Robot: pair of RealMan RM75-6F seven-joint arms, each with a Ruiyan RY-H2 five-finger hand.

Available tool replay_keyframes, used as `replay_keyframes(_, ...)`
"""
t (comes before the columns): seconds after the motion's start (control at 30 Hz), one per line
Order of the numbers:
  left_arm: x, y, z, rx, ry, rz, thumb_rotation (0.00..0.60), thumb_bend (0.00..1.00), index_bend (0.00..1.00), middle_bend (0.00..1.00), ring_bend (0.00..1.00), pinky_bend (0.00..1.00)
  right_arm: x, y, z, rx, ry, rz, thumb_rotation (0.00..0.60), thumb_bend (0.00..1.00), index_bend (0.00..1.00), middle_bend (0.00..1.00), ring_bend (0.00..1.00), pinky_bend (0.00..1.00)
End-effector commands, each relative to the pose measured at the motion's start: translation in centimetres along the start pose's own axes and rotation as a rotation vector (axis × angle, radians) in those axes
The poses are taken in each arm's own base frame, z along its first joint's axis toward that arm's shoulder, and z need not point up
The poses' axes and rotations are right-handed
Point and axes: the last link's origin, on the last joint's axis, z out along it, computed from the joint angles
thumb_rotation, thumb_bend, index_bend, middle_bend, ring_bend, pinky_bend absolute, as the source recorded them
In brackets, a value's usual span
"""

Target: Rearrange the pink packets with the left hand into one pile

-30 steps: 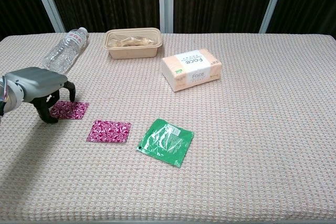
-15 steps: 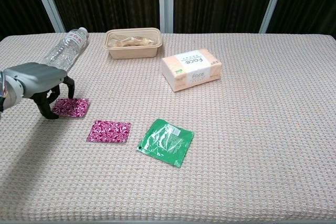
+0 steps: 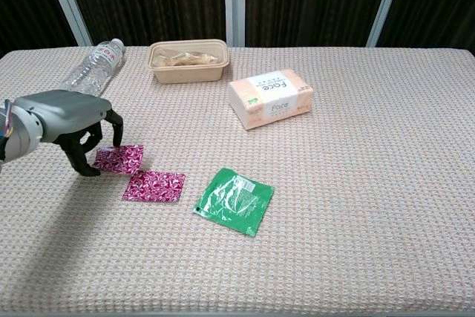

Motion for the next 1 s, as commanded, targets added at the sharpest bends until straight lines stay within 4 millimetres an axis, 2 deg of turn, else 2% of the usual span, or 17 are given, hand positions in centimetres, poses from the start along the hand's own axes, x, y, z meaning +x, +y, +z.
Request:
replay_keyframes(0.03, 0.0, 1.3, -0.2, -0.015, -0.004, 0.01, 0.6, 0.26, 0.47, 0.88, 0.83, 0.91, 0.0, 0.1, 0.0, -0.003, 0.0, 0.0, 0.6, 0.09, 0.1, 0.12, 0.0, 0.0)
replay_keyframes(0.37, -0.3, 3.9, -1.0, -0.04, -0.04, 0.043, 0.6, 0.26, 0.47, 0.87, 0.83, 0.91, -0.1, 0.2, 0.1, -0.006, -0.004, 0.002, 0.6, 0.09, 0.1, 0.12, 0.0, 0.0)
replay_keyframes(0.63, -0.1, 5.4, -0.8, -0.049, -0.049, 0.031, 0.6, 0.26, 0.47, 0.87, 0.83, 0.91, -0.2, 0.4, 0.0, -0.012, -0.007, 0.004, 0.6, 0.09, 0.1, 0.12, 0.0, 0.0)
replay_keyframes(1.0, -0.1, 6.0, -0.2, -0.03, -0.061, 0.034, 0.6, 0.26, 0.47, 0.87, 0.83, 0.91, -0.1, 0.5, 0.0, -0.015, -0.005, 0.002, 0.6, 0.09, 0.1, 0.12, 0.0, 0.0)
